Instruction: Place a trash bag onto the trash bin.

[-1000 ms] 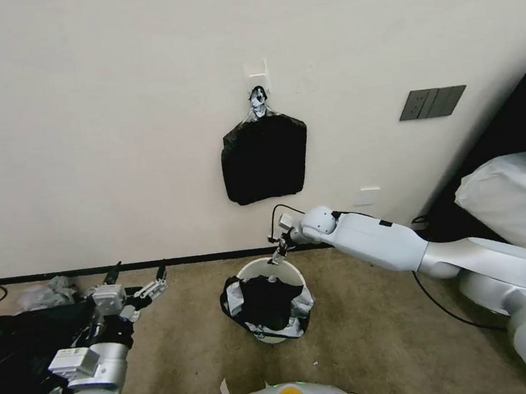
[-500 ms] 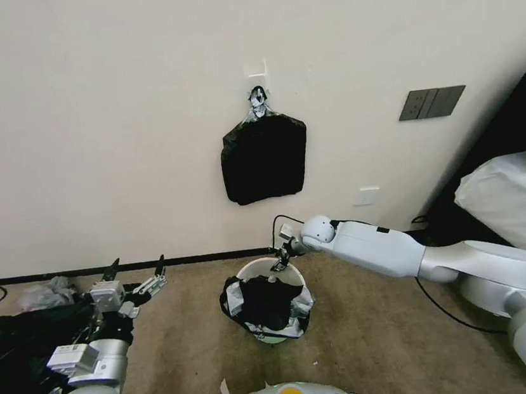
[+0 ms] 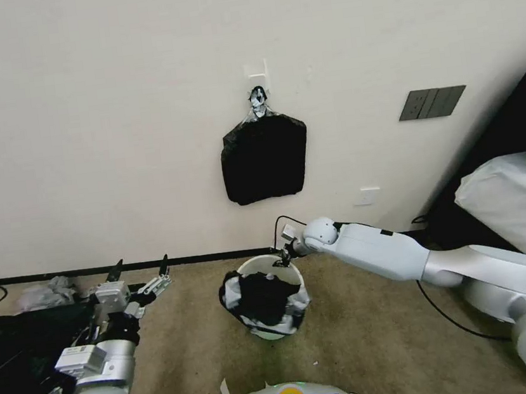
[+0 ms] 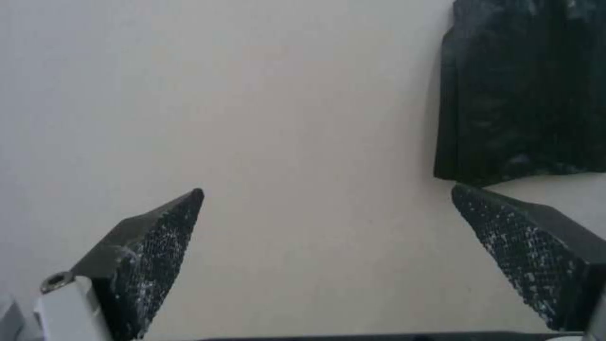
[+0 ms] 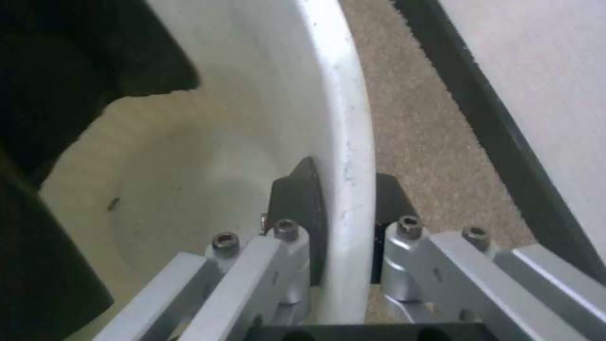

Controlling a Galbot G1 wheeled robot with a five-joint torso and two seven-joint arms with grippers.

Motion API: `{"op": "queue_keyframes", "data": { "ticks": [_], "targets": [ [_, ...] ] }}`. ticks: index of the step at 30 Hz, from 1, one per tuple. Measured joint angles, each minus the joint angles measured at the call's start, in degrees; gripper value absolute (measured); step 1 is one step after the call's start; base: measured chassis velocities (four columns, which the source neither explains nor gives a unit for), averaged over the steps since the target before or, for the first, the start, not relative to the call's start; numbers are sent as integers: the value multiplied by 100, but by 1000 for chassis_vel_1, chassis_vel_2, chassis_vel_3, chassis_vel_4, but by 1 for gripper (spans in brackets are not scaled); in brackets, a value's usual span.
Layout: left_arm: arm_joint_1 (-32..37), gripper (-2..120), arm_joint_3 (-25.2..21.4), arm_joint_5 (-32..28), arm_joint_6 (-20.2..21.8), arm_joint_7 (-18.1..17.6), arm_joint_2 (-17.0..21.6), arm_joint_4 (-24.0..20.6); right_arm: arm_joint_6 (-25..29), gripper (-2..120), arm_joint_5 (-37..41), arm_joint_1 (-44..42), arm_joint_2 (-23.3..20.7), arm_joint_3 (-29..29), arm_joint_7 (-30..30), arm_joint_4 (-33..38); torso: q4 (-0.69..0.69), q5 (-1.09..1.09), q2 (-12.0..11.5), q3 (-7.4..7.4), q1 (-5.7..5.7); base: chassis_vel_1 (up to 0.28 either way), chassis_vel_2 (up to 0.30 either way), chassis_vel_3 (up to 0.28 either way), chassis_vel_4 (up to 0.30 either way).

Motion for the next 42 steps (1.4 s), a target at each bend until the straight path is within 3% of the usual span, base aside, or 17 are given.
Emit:
{"op": "queue_keyframes", "data": {
  "ticks": [4, 7, 8, 11, 12, 13, 17, 18, 20, 29, 42],
  "targets": [
    [-58, 100, 150, 104, 0, -39, -19, -12, -1, 8, 552, -291, -341, 268, 625, 324, -2, -1, 0, 0, 0, 0, 0, 0, 0],
    [-113, 100, 326, 199, 3, -79, -45, -24, -2, 7, 1556, -814, -712, 708, 1941, 846, -5, -1, 0, 0, 0, 0, 0, 0, 0],
    [-113, 100, 326, 199, 3, -79, -45, -24, -2, 7, 1556, -814, -712, 708, 1941, 846, -5, -1, 0, 0, 0, 0, 0, 0, 0],
    [-152, 100, 540, 327, 15, -132, -47, -33, 10, 5, 3191, -1977, -986, 1848, 4364, 1899, -2, -1, 0, 0, 0, 0, 0, 0, 0],
    [-159, 100, 588, 358, 16, -143, -48, -33, 14, 5, 3456, -2180, -1012, 2027, 4770, 2094, -3, -1, 0, 0, 0, 0, 0, 0, 0],
    [-159, 100, 588, 358, 16, -143, -48, -33, 14, 5, 3456, -2180, -1012, 2027, 4770, 2094, -3, -1, 0, 0, 0, 0, 0, 0, 0],
    [-198, 100, 879, 559, 34, -206, -98, -22, 48, 4, 4729, -3029, -895, 2735, 6754, 2951, -3, -2, 0, 0, 0, 0, 0, 0, 0],
    [-198, 100, 879, 559, 34, -206, -98, -22, 48, 4, 4729, -3029, -895, 2735, 6754, 2951, -3, -2, 0, 0, 0, 0, 0, 0, 0],
    [-213, 100, 1013, 634, 42, -255, -110, -21, 261, 4, 5065, -3229, -773, 2870, 7297, 3172, 1, -1, 0, 0, 0, 0, 0, 0, 0],
    [-258, 100, 1219, 700, 187, -712, -160, 7, 913, 4, 4952, -3799, -488, 3031, 7877, 3462, -1, -2, 0, 0, 0, 0, 0, 0, 0],
    [-213, 100, 1313, 746, 188, -734, -148, 8, 1098, 4, 3952, -4390, -275, 3240, 7313, 3216, -3, -2, 0, 0, 0, 0, 0, 0, 0]
  ]
}}
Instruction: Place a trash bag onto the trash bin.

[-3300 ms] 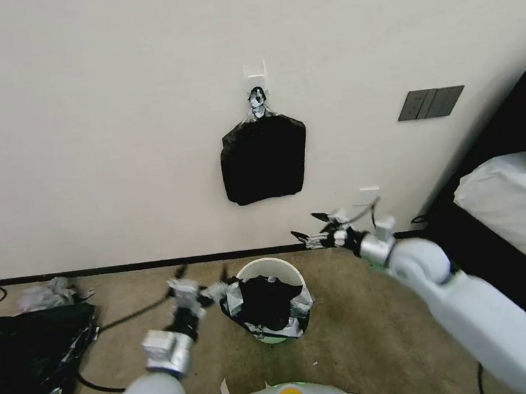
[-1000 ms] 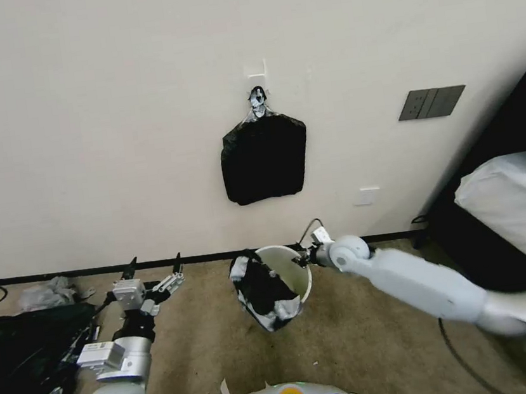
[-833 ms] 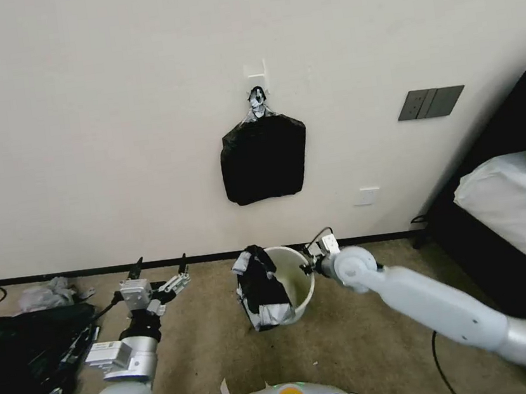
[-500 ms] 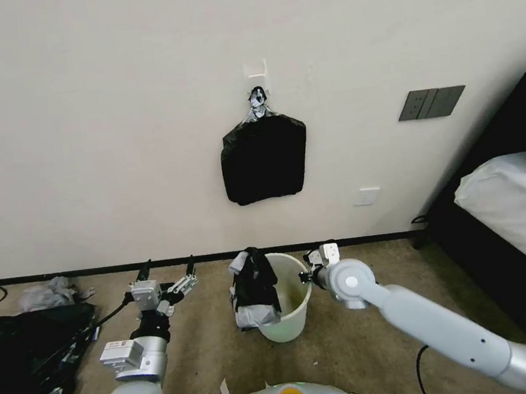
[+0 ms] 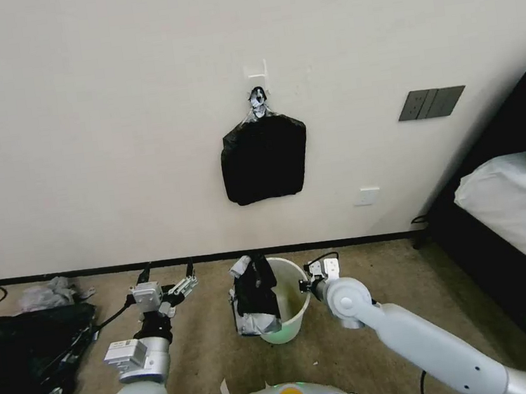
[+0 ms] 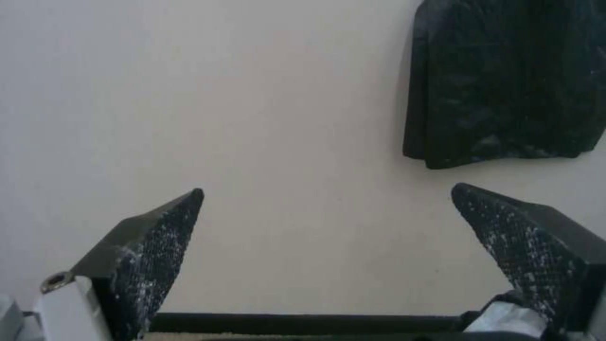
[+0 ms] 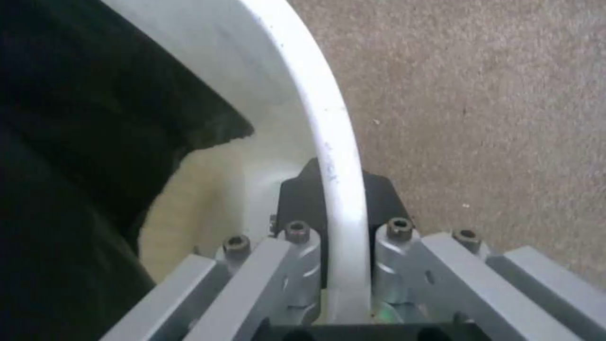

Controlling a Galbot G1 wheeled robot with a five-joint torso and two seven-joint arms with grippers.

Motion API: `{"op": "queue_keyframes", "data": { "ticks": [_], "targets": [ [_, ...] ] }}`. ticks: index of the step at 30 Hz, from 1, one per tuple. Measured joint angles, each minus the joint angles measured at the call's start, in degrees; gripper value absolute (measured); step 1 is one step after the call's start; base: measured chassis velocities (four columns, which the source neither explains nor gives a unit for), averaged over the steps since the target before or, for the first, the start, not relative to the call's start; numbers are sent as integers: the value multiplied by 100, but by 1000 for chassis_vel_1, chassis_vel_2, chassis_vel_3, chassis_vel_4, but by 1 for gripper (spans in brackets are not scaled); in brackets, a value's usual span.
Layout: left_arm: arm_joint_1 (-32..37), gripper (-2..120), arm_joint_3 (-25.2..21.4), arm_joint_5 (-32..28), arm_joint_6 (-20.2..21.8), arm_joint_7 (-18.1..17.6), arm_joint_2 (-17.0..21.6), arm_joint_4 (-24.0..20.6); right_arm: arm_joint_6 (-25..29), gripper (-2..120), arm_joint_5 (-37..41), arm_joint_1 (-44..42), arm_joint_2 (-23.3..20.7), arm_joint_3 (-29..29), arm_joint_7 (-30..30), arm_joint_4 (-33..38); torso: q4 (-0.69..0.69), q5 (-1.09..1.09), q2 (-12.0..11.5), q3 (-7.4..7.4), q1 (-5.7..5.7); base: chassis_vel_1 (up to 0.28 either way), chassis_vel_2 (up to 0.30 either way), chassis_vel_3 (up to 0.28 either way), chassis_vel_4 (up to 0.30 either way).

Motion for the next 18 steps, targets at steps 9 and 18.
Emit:
{"op": "queue_keyframes", "data": {
  "ticks": [9, 18],
  "targets": [
    [7, 100, 126, 59, -7, 6, 23, -17, 66, 20, -424, -156, 2, 33, -103, 76, 2, 2, 0, 1, 0, 0, 0, 0, 0],
    [-226, 100, 394, 12, 551, -257, 356, 27, 144, 54, -415, -200, -185, 350, -99, 707, 3, 1, 0, 1, 0, 0, 0, 0, 0]
  ]
}}
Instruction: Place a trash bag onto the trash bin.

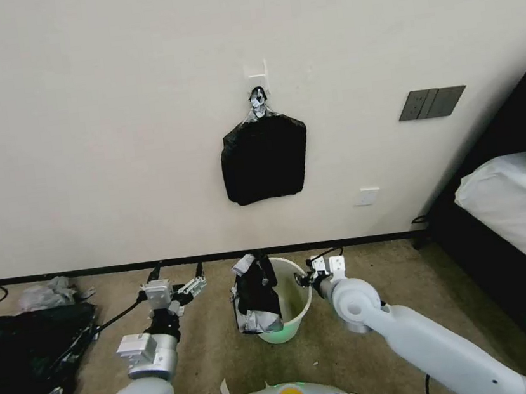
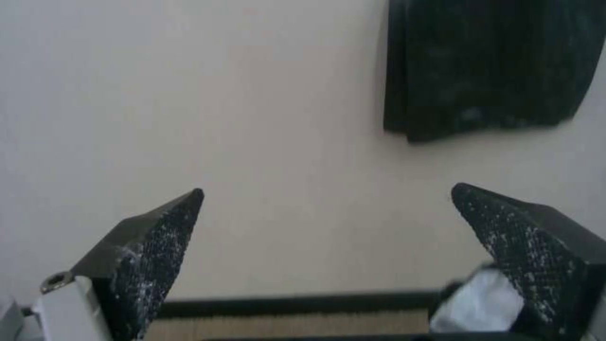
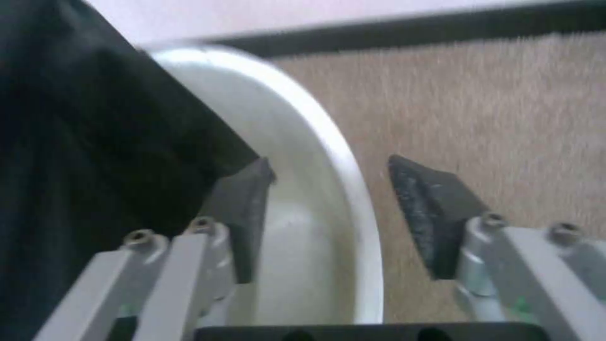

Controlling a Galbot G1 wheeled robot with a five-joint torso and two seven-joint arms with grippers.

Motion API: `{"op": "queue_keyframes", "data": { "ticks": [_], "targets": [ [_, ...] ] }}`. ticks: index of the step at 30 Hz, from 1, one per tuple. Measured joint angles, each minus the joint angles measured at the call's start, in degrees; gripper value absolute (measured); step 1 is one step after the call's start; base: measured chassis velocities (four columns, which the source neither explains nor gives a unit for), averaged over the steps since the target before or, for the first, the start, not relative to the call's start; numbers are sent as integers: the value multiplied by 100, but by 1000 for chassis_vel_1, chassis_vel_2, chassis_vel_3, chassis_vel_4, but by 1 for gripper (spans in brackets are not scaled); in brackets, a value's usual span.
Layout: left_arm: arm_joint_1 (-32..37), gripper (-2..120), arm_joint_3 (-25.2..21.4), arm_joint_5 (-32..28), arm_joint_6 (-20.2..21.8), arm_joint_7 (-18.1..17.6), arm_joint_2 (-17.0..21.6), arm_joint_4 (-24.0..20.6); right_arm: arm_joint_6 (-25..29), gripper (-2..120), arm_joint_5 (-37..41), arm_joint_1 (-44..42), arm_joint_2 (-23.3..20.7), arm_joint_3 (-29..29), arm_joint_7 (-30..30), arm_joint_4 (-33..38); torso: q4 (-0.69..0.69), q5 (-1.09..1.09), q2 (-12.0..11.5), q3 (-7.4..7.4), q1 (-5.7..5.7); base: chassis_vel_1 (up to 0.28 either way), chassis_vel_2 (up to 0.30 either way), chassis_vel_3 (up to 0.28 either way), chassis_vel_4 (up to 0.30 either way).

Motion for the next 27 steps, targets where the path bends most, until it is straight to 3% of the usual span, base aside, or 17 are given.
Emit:
{"op": "queue_keyframes", "data": {
  "ticks": [2, 4, 5, 7, 8, 11, 14, 16, 17, 20, 27],
  "targets": [
    [-71, 100, 68, -89, 156, -86, 96, 33, 14, 57, -2, -55, -37, 123, -3, 173, 1, 0, 0, 0, 0, 0, 0, 0, 0],
    [-279, 100, 205, -479, 730, -345, 298, 96, 30, 67, -3, -207, -99, 423, -51, 481, -1, -2, 0, 0, 0, 0, 0, 0, 0],
    [-279, 100, 205, -479, 730, -345, 298, 96, 30, 67, -3, -207, -99, 423, -51, 481, -1, -2, 0, 0, 0, 0, 0, 0, 0],
    [-663, 100, 375, -1443, 1627, -810, 574, 202, 48, 78, -39, -501, -68, 798, -129, 750, -1, 0, 0, 0, 0, 0, 0, 0, 0],
    [-663, 100, 375, -1443, 1627, -810, 574, 202, 48, 78, -39, -501, -68, 798, -129, 750, -1, 0, 0, 0, 0, 0, 0, 0, 0],
    [-1354, 100, 632, -2489, 2347, -1185, 931, 489, 69, 92, -170, -817, 31, 1008, -183, 915, -1, 0, 0, 0, 0, 0, 0, 0, 0],
    [-1815, 100, 863, -2762, 2557, -1276, 1035, 705, 63, 99, -387, -1008, 34, 1121, -330, 1005, -3, 0, 0, 0, 0, 0, 0, 0, 0],
    [-2176, 100, 1057, -2873, 2696, -1360, 1049, 871, 24, 100, -756, -1223, -46, 1296, -852, 1187, -5, 0, 0, 0, 1, 0, 0, 0, 0],
    [-2176, 100, 1057, -2873, 2696, -1360, 1049, 871, 24, 100, -756, -1223, -46, 1296, -852, 1187, -5, 0, 0, 0, 1, 0, 0, 0, 0],
    [-2279, 100, 1122, -2885, 2754, -1398, 998, 868, -142, 100, -629, -1239, -231, 1417, -1634, 1512, -3, -1, 0, 0, 0, 0, 0, 0, 0],
    [-2017, 100, 1032, -2766, 2755, -1416, 987, 718, -213, 100, -202, -438, -76, 374, -1481, 1403, 2, -1, 0, 0, 0, 0, 0, 0, 0]
  ]
}}
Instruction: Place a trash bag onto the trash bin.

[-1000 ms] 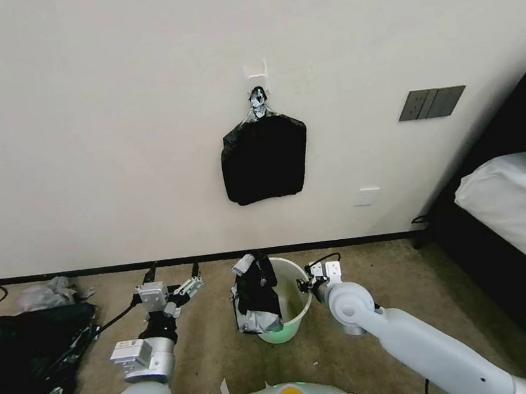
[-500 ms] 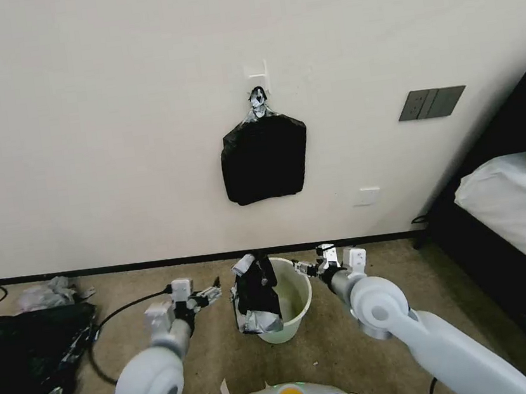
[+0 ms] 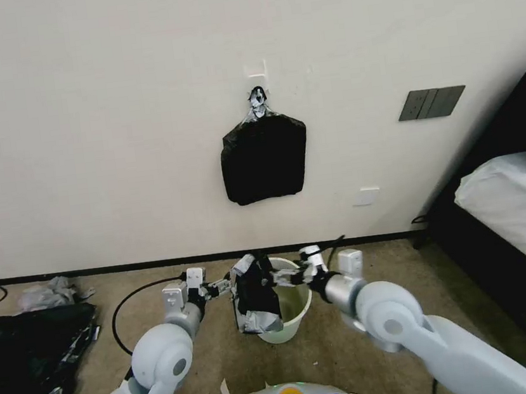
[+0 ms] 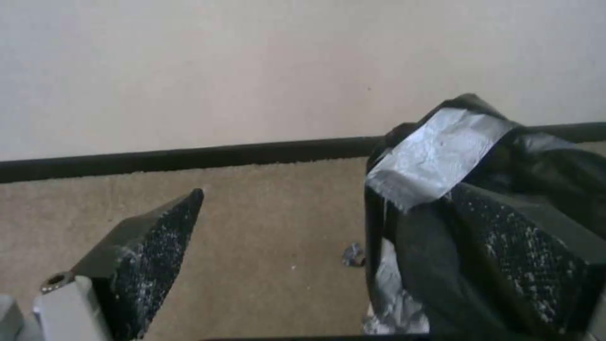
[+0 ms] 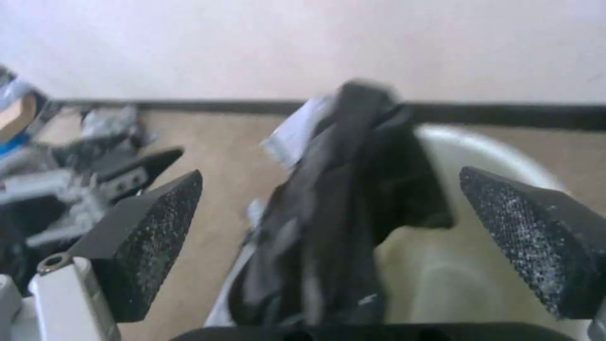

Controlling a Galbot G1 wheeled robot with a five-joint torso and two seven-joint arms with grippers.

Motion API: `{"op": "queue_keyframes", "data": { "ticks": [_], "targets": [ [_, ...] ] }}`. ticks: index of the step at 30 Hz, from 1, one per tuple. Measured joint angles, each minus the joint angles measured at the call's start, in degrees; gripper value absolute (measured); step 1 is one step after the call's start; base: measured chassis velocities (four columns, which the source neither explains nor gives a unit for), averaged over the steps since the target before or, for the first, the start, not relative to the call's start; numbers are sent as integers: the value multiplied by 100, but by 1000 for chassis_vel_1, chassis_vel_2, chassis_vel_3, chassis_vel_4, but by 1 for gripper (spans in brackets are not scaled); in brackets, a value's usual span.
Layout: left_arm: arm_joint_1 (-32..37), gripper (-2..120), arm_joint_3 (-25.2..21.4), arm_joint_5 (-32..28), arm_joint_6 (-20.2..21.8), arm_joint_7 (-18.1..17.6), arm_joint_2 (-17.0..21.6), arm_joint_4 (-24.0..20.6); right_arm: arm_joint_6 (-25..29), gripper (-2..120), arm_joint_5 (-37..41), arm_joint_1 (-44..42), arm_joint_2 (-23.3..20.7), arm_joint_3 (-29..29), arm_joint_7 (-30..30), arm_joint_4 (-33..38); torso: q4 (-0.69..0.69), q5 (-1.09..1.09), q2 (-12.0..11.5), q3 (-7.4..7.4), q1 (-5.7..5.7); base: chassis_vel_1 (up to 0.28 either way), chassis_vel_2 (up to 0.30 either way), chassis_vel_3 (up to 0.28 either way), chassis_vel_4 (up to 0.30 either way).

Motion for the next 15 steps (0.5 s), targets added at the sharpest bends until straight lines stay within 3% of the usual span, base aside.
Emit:
{"op": "queue_keyframes", "data": {
  "ticks": [6, 11, 15],
  "targets": [
    [113, 100, -85, 48, -17, -32, 2, -58, -7, 99, -336, 131, 397, -747, 534, -449, -3, 0, 0, 0, 0, 0, 0, 0, 0],
    [164, 100, -90, 61, -21, -51, -21, -99, 12, 96, -398, 177, 563, -879, 733, -647, -3, 1, 0, 0, 0, 0, 0, 0, 0],
    [232, 100, -90, 70, -20, -63, -50, -159, 38, 79, -423, 200, 621, -912, 759, -758, -4, 1, 0, 0, 0, 0, 0, 0, 0]
  ]
}}
